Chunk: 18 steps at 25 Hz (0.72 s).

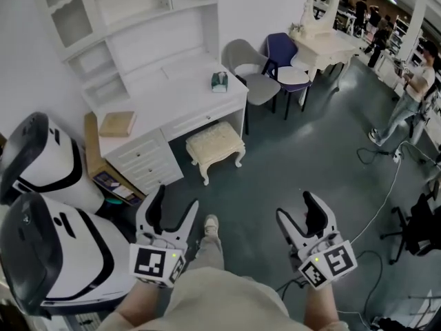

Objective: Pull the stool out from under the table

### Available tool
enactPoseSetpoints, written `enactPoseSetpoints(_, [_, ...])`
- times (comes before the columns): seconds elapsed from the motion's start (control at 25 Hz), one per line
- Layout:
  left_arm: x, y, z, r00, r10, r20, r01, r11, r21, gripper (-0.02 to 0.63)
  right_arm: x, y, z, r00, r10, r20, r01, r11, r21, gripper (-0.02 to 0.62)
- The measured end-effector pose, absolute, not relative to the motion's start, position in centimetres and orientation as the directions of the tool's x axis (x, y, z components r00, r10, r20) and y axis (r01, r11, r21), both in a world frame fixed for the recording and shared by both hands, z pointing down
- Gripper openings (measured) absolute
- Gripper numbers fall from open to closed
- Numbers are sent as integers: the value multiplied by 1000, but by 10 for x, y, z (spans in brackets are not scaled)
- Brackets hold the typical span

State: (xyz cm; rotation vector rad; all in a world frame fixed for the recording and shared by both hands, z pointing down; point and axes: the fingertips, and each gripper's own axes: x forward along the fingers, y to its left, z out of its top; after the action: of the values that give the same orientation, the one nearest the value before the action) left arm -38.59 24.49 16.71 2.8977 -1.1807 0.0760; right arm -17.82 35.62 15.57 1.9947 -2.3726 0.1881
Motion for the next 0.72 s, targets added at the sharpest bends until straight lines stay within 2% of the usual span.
enactPoseSetpoints(0.28, [-360, 141, 185, 717, -693, 77, -696, -718, 17, 316, -159, 248, 174, -197, -962, 189, -980, 187, -74, 322])
enactPoseSetpoints(0.72, [-337, -38, 225, 697, -684, 217, -712, -694, 102, 319, -136, 53, 203, -237, -926, 294, -971, 217, -102, 324])
